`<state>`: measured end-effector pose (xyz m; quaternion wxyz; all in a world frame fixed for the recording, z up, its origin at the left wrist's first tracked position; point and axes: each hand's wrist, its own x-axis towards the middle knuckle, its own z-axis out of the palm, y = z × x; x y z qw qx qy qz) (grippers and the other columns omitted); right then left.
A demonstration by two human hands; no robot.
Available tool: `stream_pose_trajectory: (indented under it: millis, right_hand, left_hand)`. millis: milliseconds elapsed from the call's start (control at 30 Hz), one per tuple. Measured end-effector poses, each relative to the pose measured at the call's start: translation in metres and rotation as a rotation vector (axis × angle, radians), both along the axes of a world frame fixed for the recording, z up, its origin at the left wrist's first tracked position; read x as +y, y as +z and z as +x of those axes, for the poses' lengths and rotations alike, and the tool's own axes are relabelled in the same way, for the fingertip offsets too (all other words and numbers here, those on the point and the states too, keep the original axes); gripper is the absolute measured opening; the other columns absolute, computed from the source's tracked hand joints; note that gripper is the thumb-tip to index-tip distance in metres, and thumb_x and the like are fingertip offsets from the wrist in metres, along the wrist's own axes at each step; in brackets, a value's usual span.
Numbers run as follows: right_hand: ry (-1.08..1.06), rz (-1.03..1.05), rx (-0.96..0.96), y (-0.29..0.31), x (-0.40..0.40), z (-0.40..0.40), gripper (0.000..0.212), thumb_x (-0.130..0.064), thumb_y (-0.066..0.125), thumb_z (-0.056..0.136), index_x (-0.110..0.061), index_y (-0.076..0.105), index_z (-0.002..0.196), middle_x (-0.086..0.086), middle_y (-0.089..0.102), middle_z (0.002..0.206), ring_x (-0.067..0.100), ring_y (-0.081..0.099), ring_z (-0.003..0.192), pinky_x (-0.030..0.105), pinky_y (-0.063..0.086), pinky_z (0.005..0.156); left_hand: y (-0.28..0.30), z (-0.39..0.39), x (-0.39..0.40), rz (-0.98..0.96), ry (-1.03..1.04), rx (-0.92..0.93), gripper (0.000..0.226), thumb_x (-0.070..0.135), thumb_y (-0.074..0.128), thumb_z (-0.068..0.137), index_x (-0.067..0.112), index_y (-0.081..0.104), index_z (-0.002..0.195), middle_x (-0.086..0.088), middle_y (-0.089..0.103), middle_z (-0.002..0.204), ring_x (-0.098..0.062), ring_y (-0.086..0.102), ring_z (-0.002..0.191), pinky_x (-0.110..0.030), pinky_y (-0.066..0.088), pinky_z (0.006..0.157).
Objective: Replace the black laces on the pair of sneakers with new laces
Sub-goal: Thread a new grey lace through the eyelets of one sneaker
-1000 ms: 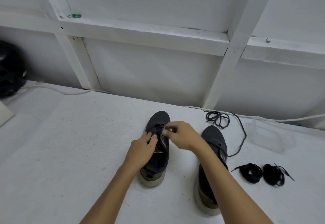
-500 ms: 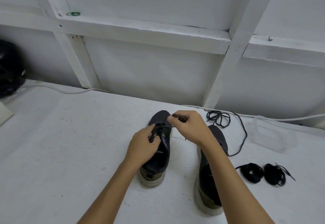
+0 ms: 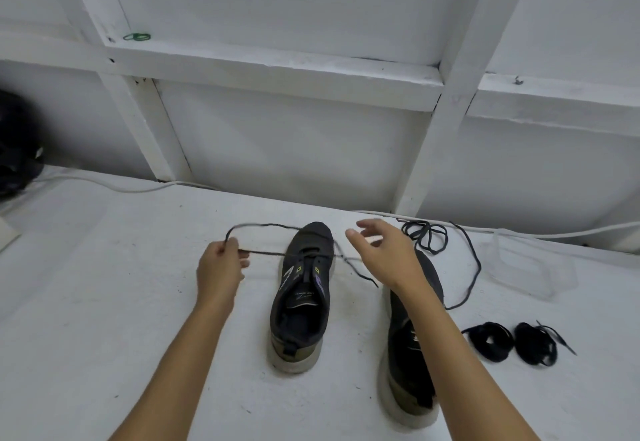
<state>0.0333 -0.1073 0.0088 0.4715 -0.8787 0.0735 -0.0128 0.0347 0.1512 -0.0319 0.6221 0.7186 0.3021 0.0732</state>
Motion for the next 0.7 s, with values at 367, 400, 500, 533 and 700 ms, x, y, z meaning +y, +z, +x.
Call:
stream_pose_trajectory:
  millis: [367,400,500,533,700]
  right_hand:
    - [0.198,-0.627,0.310,-0.019,-0.002,0.003,0.017,-0.032,0.059,0.095,-0.026,0.069,0.107,-0.003,0.069,0.115,0.021,0.062,0.108,0.029,0.045,0.076]
    - [0.204,-0.633,0.303,-0.019,-0.002,0.004,0.023,-0.036,0.061,0.096,-0.026,0.066,0.116,-0.003,0.066,0.119,0.022,0.061,0.113,0.029,0.044,0.078]
    - [0.231,-0.727,0.324,-0.019,-0.004,0.007,0.045,-0.034,0.061,0.096,-0.023,0.051,0.138,0.002,0.060,0.131,0.026,0.058,0.121,0.032,0.041,0.079]
    - [0.240,-0.772,0.349,-0.020,-0.004,0.008,0.041,-0.029,0.060,0.094,-0.020,0.056,0.134,0.003,0.062,0.128,0.027,0.060,0.116,0.030,0.042,0.076]
    - [0.249,-0.749,0.403,-0.026,-0.009,0.008,0.023,-0.015,0.054,0.087,-0.013,0.071,0.103,0.003,0.068,0.100,0.024,0.065,0.088,0.027,0.047,0.064]
  left_hand:
    - [-0.001,-0.017,-0.018,0.668,-0.377,-0.258,0.007,0.016,0.065,0.090,0.022,0.065,0.094,0.011,0.061,0.087,-0.010,0.054,0.072,-0.029,0.044,0.068]
    - [0.005,-0.013,-0.026,0.677,-0.497,-0.307,0.007,0.018,0.065,0.090,0.024,0.068,0.092,0.013,0.061,0.087,-0.006,0.055,0.075,-0.026,0.044,0.070]
    - [0.014,0.004,-0.049,0.763,-0.796,-0.309,0.013,0.030,0.065,0.092,0.028,0.073,0.101,0.013,0.061,0.097,-0.009,0.054,0.096,-0.029,0.046,0.085]
    - [0.015,0.009,-0.056,0.825,-0.864,-0.271,0.019,0.034,0.063,0.092,0.029,0.073,0.108,0.013,0.059,0.102,-0.011,0.051,0.105,-0.032,0.046,0.090]
    - [0.016,0.022,-0.080,1.044,-1.049,-0.179,0.037,0.038,0.059,0.094,0.028,0.062,0.130,0.007,0.052,0.119,-0.018,0.042,0.116,-0.038,0.043,0.095]
